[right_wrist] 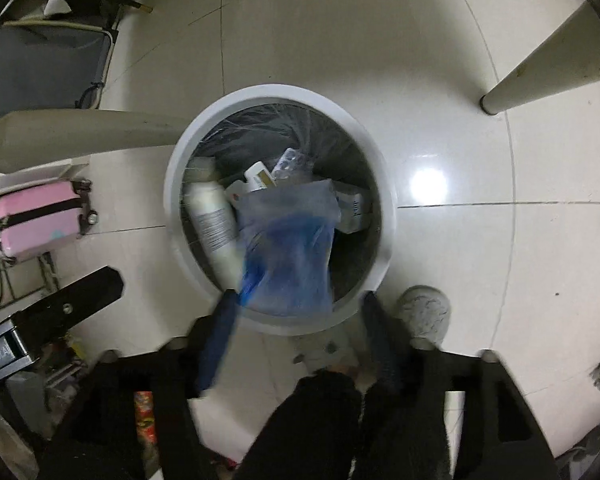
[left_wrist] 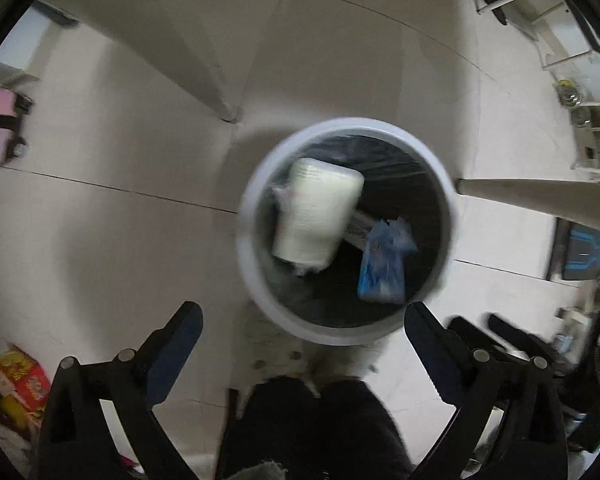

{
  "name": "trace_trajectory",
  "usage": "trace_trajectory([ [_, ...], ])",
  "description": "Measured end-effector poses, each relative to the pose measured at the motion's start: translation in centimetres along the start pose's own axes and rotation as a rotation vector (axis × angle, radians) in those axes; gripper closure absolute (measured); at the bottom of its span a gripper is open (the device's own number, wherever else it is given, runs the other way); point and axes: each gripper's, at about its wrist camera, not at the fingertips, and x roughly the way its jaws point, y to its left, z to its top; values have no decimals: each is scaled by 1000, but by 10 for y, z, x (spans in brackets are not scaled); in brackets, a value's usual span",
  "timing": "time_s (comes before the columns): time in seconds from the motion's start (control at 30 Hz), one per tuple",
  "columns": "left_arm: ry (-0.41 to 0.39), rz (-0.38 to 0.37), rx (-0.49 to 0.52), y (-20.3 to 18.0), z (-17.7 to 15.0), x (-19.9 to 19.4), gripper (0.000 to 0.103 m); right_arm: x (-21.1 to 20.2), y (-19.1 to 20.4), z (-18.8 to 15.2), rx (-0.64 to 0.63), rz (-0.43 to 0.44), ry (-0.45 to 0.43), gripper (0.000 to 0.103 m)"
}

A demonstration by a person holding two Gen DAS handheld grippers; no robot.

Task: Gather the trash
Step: 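Carry both items over the trash bin and open both tools to drop them, then raise both tools back over the table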

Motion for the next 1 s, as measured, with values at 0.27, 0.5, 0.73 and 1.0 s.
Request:
trace_trajectory([
  [0.27, -113, 126, 49, -2, -26, -45, 0, -30, 12, -16, -76, -198, -78, 2],
  [0.5, -136, 121, 63, -6, -41, -87, 0, -72, 21, -28, -100, -237, -108, 2],
  [0.73, -166, 101, 67, -11, -64, -138, 0, -139, 37, -53, -106, -259, -152, 2],
  [1.0, -197, 76, 97, -13, -99, -225, 0, -243, 71, -94, -133, -257, -212, 2],
])
